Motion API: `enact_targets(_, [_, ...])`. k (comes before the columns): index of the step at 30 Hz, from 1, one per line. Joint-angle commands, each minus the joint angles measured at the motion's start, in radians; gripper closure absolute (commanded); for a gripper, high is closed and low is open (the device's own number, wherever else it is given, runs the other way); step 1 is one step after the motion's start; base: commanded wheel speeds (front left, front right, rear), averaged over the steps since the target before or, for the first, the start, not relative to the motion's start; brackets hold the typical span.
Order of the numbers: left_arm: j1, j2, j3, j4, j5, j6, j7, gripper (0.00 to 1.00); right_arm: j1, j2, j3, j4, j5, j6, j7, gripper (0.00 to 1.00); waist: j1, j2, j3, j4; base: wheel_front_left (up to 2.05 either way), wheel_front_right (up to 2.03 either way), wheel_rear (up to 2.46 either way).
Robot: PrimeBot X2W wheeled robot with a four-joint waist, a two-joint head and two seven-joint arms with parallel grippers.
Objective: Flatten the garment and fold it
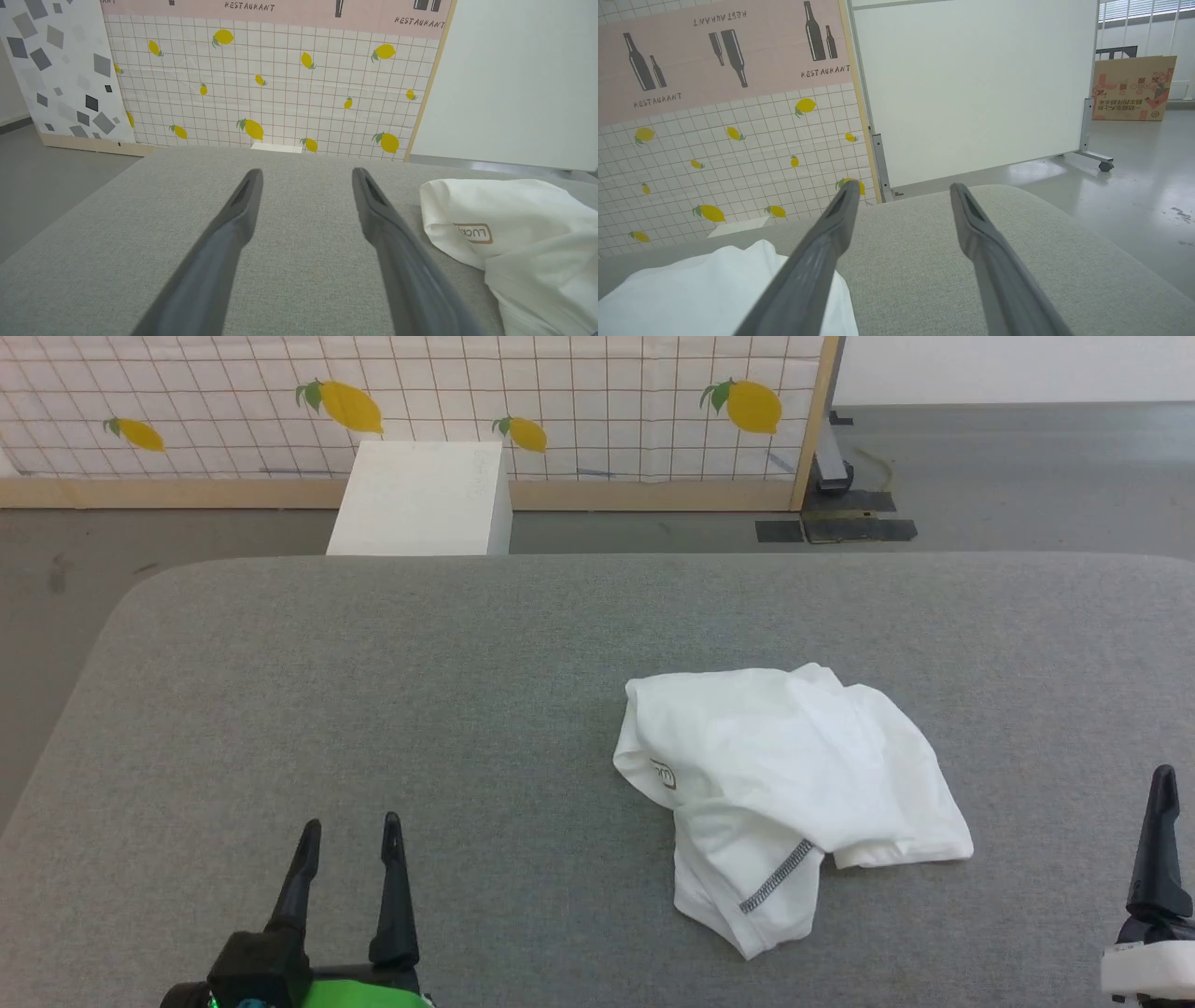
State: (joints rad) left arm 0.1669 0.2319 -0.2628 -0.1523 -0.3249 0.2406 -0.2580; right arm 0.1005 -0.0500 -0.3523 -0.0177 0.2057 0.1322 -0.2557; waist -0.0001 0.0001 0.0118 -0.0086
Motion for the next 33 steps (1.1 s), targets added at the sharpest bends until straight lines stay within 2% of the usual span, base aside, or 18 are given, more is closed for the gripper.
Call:
enact_targets(1, [0.004,-0.01,0.01,0.002,0.018,-0.014,-0.004,0.0,0.01,0.0,0.003,0.004,0.008,-0.002,-0.006,0.0,0.0001,-0.0001,0.0,0.008,0.0,0.0,0.0])
enact_targets(4, [-0.004,-0.038,0.029,0.004,0.039,-0.042,-0.004,0.0,0.003,0.0,0.013,0.011,0.007,-0.002,-0.004,0.0,0.0001,-0.0001,0.005,0.018,0.0,0.0,0.0])
enact_targets(7, [-0.013,-0.064,0.046,-0.003,0.056,-0.066,-0.004,0.0,-0.025,0.0,0.027,0.023,0.01,-0.002,0.046,0.0,0.0001,-0.0001,0.012,0.025,0.0,0.0,0.0])
enact_targets(14, [-0.033,-0.103,0.071,-0.004,0.08,-0.131,-0.004,0.0,-0.109,0.0,0.081,-0.007,-0.064,-0.002,0.315,0.0,0.0001,-0.0001,0.036,0.032,0.0,0.0,0.0])
enact_targets(15, [-0.041,-0.122,0.077,-0.001,0.077,-0.152,-0.004,0.0,-0.143,-0.007,0.073,-0.007,-0.103,-0.002,0.439,0.0,0.0001,-0.0001,0.051,0.039,0.0,0.0,0.0])
enact_targets(20, [-0.057,-0.148,0.085,0.032,0.061,-0.19,-0.004,0.0,-0.186,-0.053,0.078,0.035,-0.165,-0.002,0.619,0.0,0.0001,-0.0001,0.074,0.058,0.0,0.0,0.0])
enact_targets(28, [-0.078,-0.174,0.104,0.051,0.031,-0.227,-0.004,0.0,-0.211,-0.144,0.153,0.162,-0.2,-0.002,0.77,0.0,0.0001,-0.0001,0.109,0.104,0.0,0.0,0.0])
enact_targets(33, [-0.104,-0.18,0.11,0.068,0.026,-0.245,-0.004,0.0,-0.234,-0.205,0.243,0.255,-0.156,-0.002,0.825,0.0,0.0001,-0.0001,0.144,0.142,0.0,0.0,0.0])
